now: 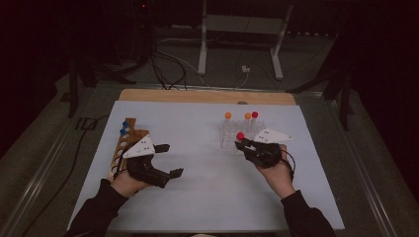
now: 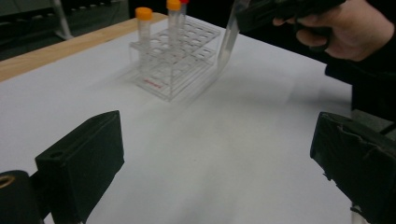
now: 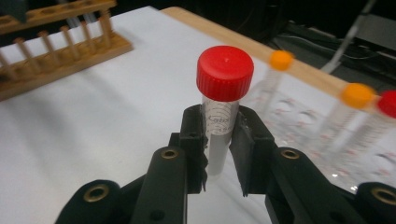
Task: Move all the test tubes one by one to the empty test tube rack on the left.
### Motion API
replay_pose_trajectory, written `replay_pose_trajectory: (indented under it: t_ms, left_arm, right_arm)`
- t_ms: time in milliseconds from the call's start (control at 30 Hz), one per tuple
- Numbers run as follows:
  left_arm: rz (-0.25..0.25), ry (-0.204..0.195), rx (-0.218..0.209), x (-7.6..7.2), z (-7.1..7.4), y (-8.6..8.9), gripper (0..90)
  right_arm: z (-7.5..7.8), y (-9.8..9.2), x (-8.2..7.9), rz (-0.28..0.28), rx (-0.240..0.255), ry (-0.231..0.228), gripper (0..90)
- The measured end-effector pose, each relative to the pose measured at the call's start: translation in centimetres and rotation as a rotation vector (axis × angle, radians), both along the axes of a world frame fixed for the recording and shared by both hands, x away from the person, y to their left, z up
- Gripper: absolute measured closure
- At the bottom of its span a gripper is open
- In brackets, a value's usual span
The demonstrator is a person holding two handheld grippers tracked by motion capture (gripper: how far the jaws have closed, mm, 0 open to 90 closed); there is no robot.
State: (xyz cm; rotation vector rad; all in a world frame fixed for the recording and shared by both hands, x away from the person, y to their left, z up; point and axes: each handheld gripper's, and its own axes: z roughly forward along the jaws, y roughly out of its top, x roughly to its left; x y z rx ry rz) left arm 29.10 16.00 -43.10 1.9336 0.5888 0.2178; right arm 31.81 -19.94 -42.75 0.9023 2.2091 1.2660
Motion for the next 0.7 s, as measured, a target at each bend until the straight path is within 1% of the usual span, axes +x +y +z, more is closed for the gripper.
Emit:
replay_pose_trajectory:
  t_ms: [67, 267, 333, 400, 533, 667, 700]
  left_arm:
    - [-0.008, 0.001, -0.001, 0.0, 0.1, -0.3, 3.7]
    - [-0.027, 0.001, -0.014, 0.1, 0.4, -1.4, 3.8]
    - [-0.033, 0.001, -0.008, 0.1, 0.6, -1.9, 4.8]
    - [-0.037, 0.002, -0.012, 0.2, 0.6, -2.3, 5.4]
    - [-0.052, 0.001, -0.008, 0.3, 0.6, -3.3, 8.3]
    - [-0.071, -0.001, -0.02, 0.4, 0.7, -4.1, 16.3]
    - [-0.075, -0.002, -0.017, 0.4, 0.7, -4.4, 16.4]
  right_arm:
    - [-0.3, 0.5, -0.2, 0.021, -0.012, 0.003, 75.2]
    - [-0.7, 1.8, -1.0, 0.078, -0.011, 0.016, 75.2]
    - [-0.8, 2.3, -1.3, 0.098, -0.012, 0.018, 75.2]
    - [-1.0, 2.8, -1.7, 0.122, -0.019, 0.021, 75.2]
    - [-1.1, 3.9, -2.4, 0.162, -0.018, 0.025, 75.2]
    - [-1.4, 4.9, -3.1, 0.203, -0.025, 0.035, 75.2]
    - [-1.5, 5.1, -3.3, 0.211, -0.029, 0.034, 75.2]
